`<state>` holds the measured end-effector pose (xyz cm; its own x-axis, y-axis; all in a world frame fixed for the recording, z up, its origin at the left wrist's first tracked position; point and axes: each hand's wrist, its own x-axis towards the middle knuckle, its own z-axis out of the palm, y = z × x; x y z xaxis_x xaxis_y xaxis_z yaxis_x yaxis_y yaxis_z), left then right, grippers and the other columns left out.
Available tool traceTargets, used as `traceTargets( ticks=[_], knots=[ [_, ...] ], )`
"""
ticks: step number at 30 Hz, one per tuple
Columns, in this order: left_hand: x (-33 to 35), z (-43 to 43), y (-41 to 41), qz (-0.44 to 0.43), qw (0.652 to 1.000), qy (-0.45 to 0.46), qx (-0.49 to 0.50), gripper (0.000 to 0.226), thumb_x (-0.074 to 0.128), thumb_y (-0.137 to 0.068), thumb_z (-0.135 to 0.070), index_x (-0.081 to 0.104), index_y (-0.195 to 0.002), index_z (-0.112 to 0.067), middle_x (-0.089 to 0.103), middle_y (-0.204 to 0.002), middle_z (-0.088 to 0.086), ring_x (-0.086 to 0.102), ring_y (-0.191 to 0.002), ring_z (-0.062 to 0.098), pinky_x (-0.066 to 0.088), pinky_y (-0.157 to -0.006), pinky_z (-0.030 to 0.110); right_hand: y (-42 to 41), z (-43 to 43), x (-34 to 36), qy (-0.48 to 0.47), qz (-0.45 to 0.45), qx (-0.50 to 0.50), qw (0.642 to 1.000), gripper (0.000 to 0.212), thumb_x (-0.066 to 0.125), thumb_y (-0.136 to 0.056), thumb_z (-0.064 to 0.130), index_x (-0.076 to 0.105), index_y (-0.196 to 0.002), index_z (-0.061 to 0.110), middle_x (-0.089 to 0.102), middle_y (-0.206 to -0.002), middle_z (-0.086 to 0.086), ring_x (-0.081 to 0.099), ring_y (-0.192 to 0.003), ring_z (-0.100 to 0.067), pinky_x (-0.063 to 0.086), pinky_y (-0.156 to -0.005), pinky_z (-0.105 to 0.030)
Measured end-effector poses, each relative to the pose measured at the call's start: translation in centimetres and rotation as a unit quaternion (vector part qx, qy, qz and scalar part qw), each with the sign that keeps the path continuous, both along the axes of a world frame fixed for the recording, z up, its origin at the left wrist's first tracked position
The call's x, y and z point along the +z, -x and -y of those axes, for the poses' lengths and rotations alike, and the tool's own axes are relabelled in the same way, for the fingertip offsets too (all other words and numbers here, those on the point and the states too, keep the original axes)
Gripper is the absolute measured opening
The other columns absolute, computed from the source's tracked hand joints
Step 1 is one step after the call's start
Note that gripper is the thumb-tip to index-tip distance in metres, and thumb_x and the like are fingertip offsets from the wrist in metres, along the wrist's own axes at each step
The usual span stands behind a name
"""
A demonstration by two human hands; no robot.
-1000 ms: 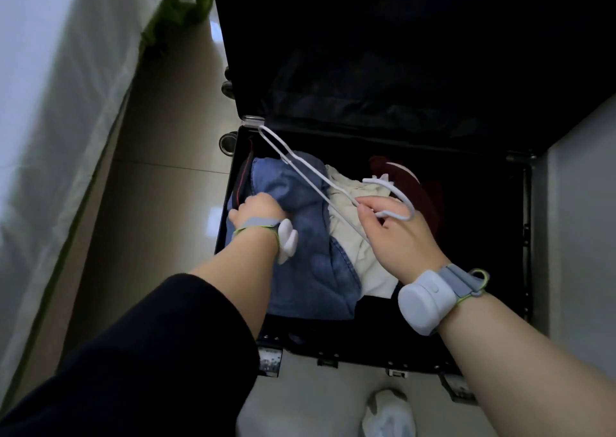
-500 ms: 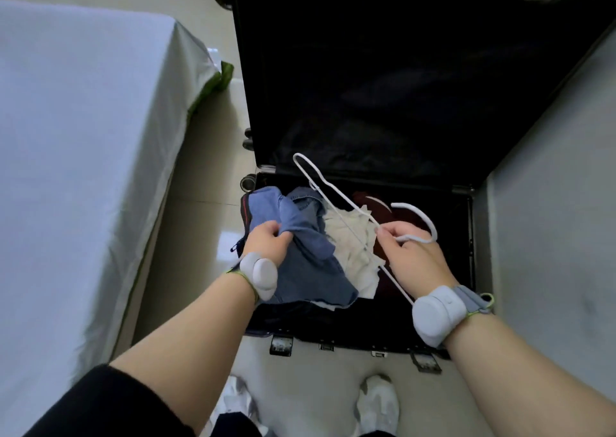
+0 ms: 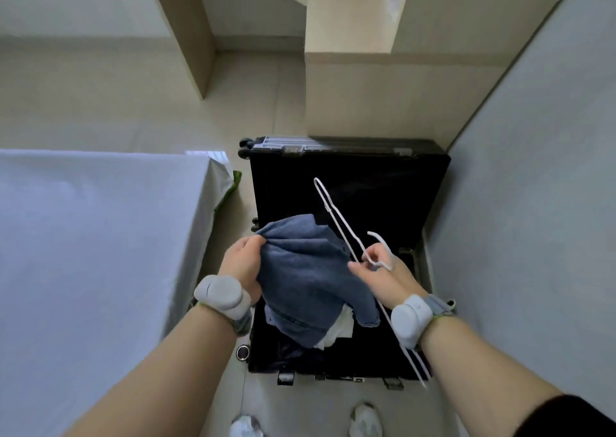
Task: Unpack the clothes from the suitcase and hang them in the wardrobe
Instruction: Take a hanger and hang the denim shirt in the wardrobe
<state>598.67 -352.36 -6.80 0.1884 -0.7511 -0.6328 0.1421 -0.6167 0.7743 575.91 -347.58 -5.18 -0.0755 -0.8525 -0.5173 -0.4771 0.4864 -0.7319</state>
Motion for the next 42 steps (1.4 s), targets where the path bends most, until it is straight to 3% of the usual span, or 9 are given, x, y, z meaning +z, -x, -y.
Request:
traceTargets(
  ticks=[10, 17, 22, 26, 29, 32, 36, 39, 42],
  knots=[
    [21.0, -0.4, 4.1, 0.06, 0.963, 0.203, -0.165, 0.024, 0.054, -0.074, -0.008, 0.04, -0.058, -0.019, 0.038, -0.054, -0.003, 0.036, -0.053, 0.011, 0.03, -0.05, 0.024, 3.6, 0.5, 15.4, 0.134, -0.041, 0.028, 0.99, 0.024, 0.061, -0.072, 0.024, 0.048, -0.088, 0.011, 0.053, -0.08, -0.005, 0.051, -0.07, -0.02, 0.038, -0.058, -0.029],
    [32.3, -2.2, 5.7, 0.046, 0.933, 0.318, -0.163, 0.02, 0.046, -0.061, -0.01, 0.042, -0.046, -0.023, 0.036, -0.048, -0.01, 0.03, -0.048, 0.007, 0.023, -0.045, 0.022, 3.6, 0.7, 22.8, 0.158, -0.082, 0.125, 0.976, 0.043, 0.064, -0.078, 0.016, 0.052, -0.118, 0.008, 0.06, -0.109, -0.008, 0.055, -0.099, -0.02, 0.046, -0.092, -0.038],
    [35.6, -2.1, 3.4, 0.086, 0.921, 0.356, -0.134, 0.019, 0.046, -0.064, -0.007, 0.039, -0.057, -0.022, 0.036, -0.058, -0.001, 0.032, -0.055, 0.012, 0.025, -0.051, 0.027, 2.9, 0.7, 27.9, 0.166, -0.11, 0.14, 0.97, 0.012, 0.053, -0.087, 0.009, 0.057, -0.079, 0.018, 0.06, -0.085, -0.007, 0.058, -0.085, -0.024, 0.044, -0.073, -0.033],
    [35.8, -0.8, 1.3, 0.261, 0.895, 0.342, -0.114, 0.028, 0.051, -0.079, 0.002, 0.041, -0.062, -0.017, 0.042, -0.061, 0.001, 0.038, -0.062, 0.017, 0.033, -0.059, 0.029, 2.2, -0.6, 34.0, 0.211, -0.06, 0.065, 0.974, 0.005, 0.056, -0.084, 0.009, 0.054, -0.086, 0.013, 0.053, -0.069, 0.001, 0.051, -0.065, -0.014, 0.037, -0.048, -0.015],
    [34.5, -0.7, 1.1, 0.332, 0.882, 0.309, -0.127, 0.023, 0.053, -0.08, 0.0, 0.045, -0.068, -0.018, 0.049, -0.068, 0.0, 0.05, -0.073, 0.025, 0.039, -0.067, 0.03, 0.8, -0.9, 37.5, 0.217, 0.029, -0.036, 0.975, 0.012, 0.05, -0.086, 0.006, 0.047, -0.076, 0.013, 0.042, -0.058, -0.003, 0.04, -0.047, -0.015, 0.031, -0.037, -0.021],
    [33.6, -2.4, 2.0, 0.321, 0.878, 0.32, -0.154, 0.009, 0.058, -0.087, -0.015, 0.049, -0.087, -0.015, 0.059, -0.088, 0.004, 0.057, -0.086, 0.026, 0.045, -0.077, 0.032, -1.0, -0.3, 39.7, 0.219, 0.065, -0.077, 0.97, 0.02, 0.042, -0.087, 0.003, 0.044, -0.07, 0.013, 0.037, -0.056, -0.004, 0.032, -0.045, -0.016, 0.026, -0.04, -0.024],
    [33.5, -7.0, 3.0, 0.233, 0.873, 0.33, -0.274, 0.032, 0.05, -0.09, -0.05, 0.054, -0.085, -0.019, 0.06, -0.079, -0.001, 0.058, -0.075, 0.02, 0.049, -0.072, 0.04, -3.4, 0.7, 41.3, 0.217, 0.078, -0.107, 0.967, 0.021, 0.043, -0.087, 0.003, 0.044, -0.067, 0.01, 0.038, -0.055, -0.006, 0.035, -0.044, -0.018, 0.03, -0.043, -0.027],
    [33.1, -9.5, 2.5, 0.155, 0.825, 0.236, -0.49, 0.032, 0.059, -0.081, -0.058, 0.065, -0.095, -0.029, 0.068, -0.095, -0.007, 0.064, -0.094, 0.014, 0.052, -0.089, 0.034, -4.4, 1.4, 42.2, 0.228, 0.073, -0.098, 0.966, 0.027, 0.047, -0.088, 0.005, 0.04, -0.064, 0.014, 0.04, -0.06, -0.004, 0.038, -0.048, -0.015, 0.035, -0.047, -0.026],
    [33.6, -9.9, 2.4, 0.306, 0.729, 0.217, -0.572, 0.034, 0.062, -0.087, -0.042, 0.064, -0.115, -0.022, 0.065, -0.117, 0.001, 0.059, -0.11, 0.02, 0.045, -0.096, 0.03, -5.1, 1.6, 42.4, 0.223, 0.07, -0.087, 0.969, 0.026, 0.05, -0.087, 0.006, 0.041, -0.064, 0.016, 0.042, -0.061, -0.002, 0.04, -0.049, -0.013, 0.036, -0.046, -0.024]
  ],
)
